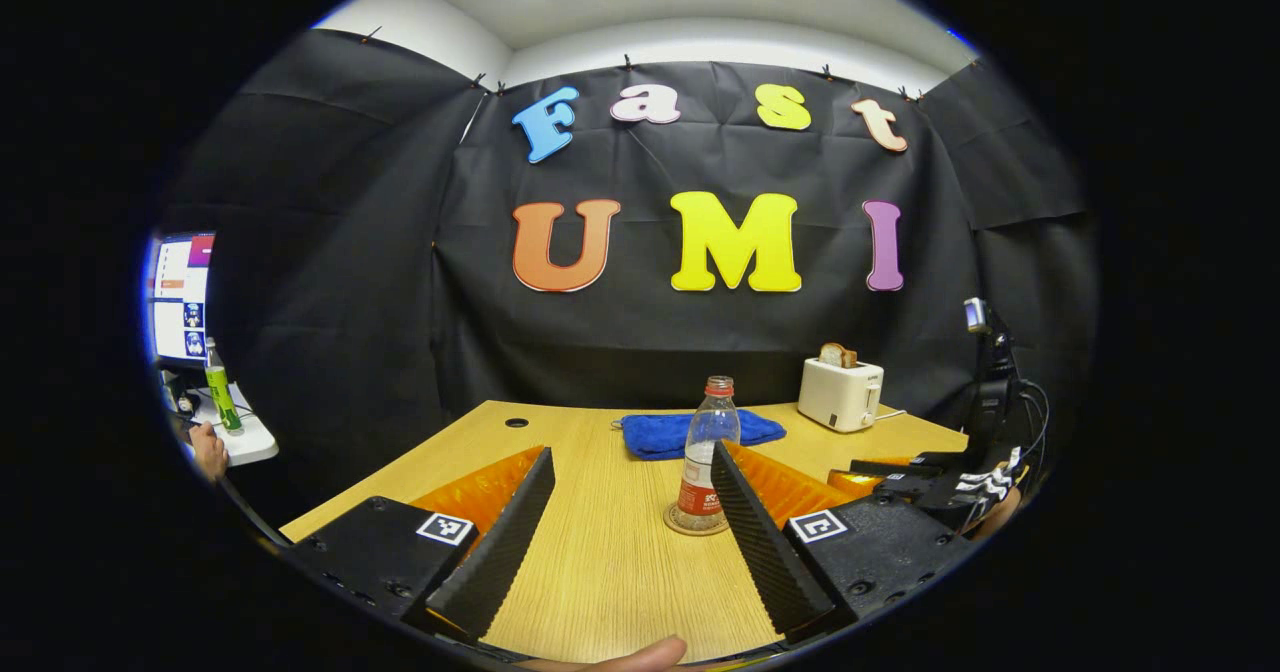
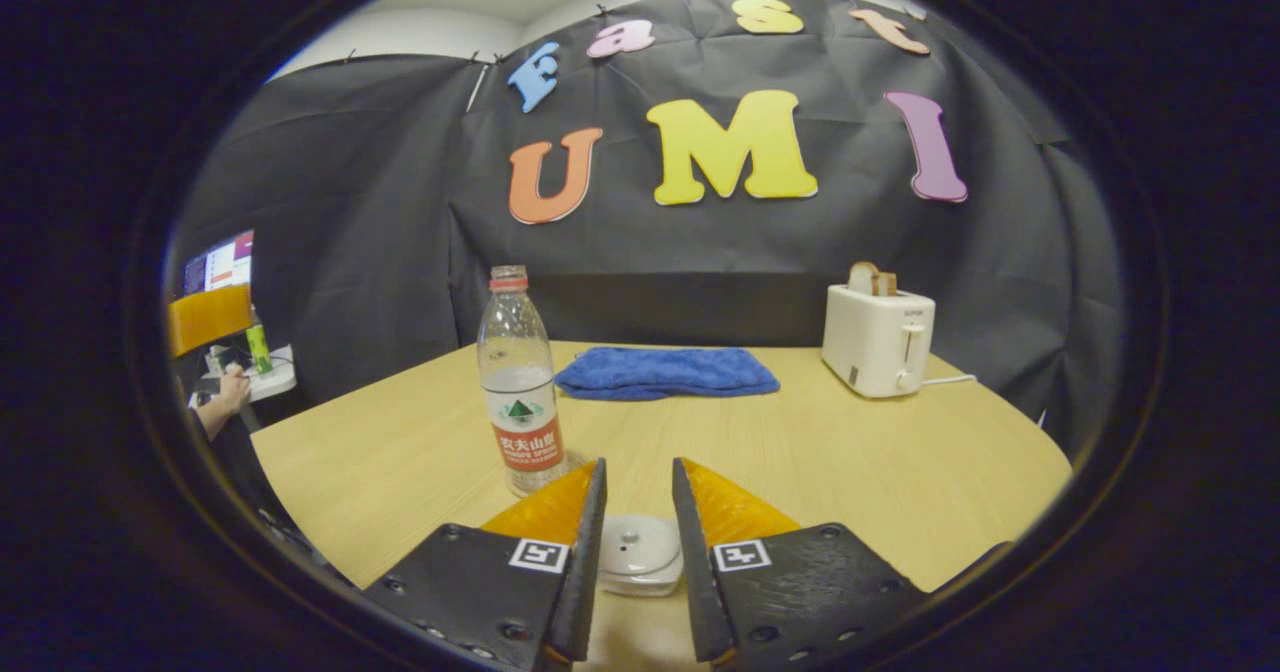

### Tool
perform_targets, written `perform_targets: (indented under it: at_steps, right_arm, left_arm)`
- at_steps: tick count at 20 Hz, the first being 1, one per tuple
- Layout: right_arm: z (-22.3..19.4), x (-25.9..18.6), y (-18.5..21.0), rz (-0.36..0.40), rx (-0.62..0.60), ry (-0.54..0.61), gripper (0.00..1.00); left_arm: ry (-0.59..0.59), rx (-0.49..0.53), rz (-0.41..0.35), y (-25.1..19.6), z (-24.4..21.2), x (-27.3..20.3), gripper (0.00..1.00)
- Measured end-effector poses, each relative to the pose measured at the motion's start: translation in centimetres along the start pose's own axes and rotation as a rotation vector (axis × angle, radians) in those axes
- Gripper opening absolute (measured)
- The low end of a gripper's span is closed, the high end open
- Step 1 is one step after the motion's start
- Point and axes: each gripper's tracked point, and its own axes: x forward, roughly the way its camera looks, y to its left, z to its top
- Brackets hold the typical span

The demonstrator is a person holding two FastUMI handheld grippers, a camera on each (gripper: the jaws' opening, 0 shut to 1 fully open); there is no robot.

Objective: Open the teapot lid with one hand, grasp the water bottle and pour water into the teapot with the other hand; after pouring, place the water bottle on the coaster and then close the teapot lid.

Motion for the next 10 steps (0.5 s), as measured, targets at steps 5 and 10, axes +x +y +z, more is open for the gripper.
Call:
perform_targets:
  at_steps: [5,10]
  right_arm:
    - [3.1,-3.8,-0.7,0.004,-0.032,-0.061,0.67]
    - [5.3,-7.3,-3.6,-0.088,-0.058,-0.110,0.96]
  left_arm:
    - [0.005,0.028,-0.010,-0.9,0.3,-0.4,0.99]
    - [0.004,0.065,-0.004,-2.4,0.8,-0.7,0.98]
